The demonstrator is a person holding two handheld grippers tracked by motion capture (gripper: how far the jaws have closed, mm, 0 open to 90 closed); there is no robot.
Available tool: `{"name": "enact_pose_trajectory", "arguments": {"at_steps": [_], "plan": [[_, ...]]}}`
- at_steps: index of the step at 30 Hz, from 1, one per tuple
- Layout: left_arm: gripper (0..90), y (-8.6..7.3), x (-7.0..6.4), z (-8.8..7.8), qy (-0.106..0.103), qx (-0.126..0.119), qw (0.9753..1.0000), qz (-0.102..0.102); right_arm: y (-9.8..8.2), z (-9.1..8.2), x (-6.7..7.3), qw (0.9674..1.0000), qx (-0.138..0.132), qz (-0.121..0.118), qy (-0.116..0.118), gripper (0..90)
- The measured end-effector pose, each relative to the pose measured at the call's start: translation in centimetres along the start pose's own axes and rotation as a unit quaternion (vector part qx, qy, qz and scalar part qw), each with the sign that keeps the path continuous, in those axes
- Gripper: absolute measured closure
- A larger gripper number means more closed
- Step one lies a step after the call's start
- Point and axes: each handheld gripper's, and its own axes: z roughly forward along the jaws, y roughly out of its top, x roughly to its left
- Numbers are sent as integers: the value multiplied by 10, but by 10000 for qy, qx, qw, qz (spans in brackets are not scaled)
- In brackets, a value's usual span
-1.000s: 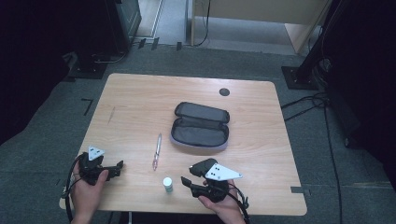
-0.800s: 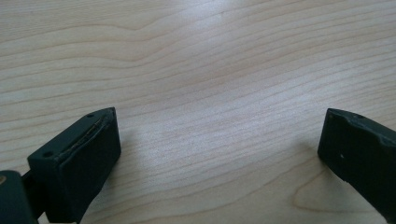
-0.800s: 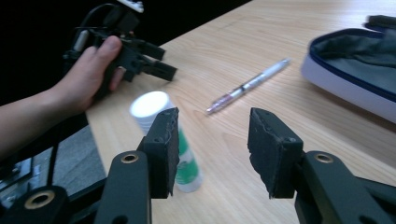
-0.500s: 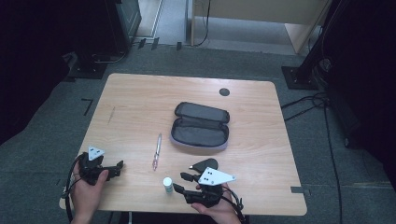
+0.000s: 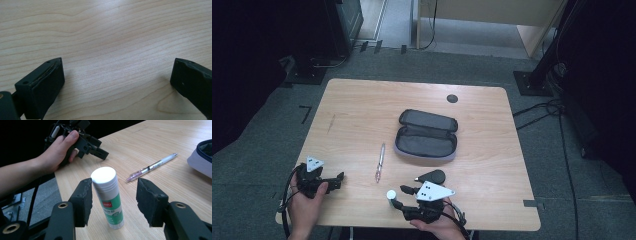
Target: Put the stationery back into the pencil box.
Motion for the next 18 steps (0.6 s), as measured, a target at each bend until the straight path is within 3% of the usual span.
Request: {"name": "enact_pose_trajectory", "arguments": {"at_steps": [18], "plan": [[0, 0, 0, 0, -1, 5, 10000, 6, -2, 18, 9, 9997, 130, -221, -52, 533]]}}
